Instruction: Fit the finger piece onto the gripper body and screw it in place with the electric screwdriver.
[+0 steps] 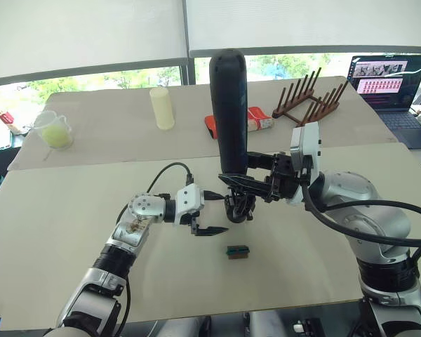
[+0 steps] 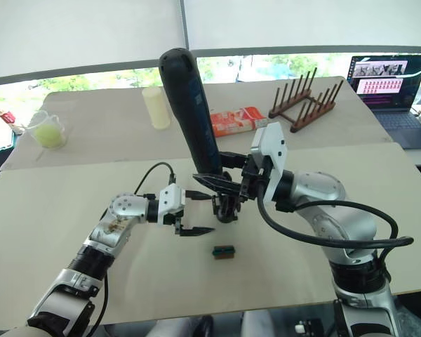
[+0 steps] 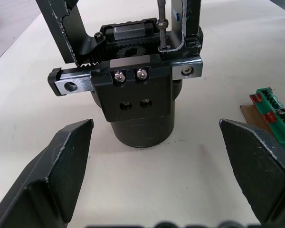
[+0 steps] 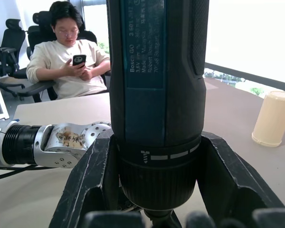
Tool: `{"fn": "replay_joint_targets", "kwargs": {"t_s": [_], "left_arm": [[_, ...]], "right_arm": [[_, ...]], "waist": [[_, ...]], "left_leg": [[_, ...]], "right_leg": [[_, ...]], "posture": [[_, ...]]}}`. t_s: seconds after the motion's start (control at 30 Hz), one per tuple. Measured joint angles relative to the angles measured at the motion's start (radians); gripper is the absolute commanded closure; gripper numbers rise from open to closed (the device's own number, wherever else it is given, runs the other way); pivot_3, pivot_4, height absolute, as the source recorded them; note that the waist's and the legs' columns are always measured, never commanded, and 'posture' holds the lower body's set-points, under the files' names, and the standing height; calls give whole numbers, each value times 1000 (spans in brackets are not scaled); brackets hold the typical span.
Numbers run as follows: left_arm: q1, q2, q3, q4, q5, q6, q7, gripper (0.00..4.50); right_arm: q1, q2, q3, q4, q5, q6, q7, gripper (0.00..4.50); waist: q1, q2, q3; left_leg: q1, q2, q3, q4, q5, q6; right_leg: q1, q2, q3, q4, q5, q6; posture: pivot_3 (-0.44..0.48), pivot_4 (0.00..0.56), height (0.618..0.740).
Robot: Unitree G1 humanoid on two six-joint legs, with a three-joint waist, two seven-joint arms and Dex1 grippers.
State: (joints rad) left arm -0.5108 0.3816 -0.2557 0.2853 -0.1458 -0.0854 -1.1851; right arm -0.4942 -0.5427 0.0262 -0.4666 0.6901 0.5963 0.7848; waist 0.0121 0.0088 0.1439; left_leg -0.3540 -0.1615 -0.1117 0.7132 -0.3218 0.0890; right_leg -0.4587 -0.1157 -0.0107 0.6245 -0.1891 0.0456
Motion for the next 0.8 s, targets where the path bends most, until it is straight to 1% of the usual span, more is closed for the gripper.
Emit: {"fn": "replay_joint_targets", "kwargs": {"t_s": [0.8], "left_arm": [[-17,-14,-4,6,3,0,1,0]], "right_arm": [[0,-8,0,0,-3,0,14,2599]], "waist": [[0,0,0]], "left_leg": [[0,0,0,0,0,0]], "right_leg": [[0,0,0,0,0,0]], "posture": [[0,150,740]]}}
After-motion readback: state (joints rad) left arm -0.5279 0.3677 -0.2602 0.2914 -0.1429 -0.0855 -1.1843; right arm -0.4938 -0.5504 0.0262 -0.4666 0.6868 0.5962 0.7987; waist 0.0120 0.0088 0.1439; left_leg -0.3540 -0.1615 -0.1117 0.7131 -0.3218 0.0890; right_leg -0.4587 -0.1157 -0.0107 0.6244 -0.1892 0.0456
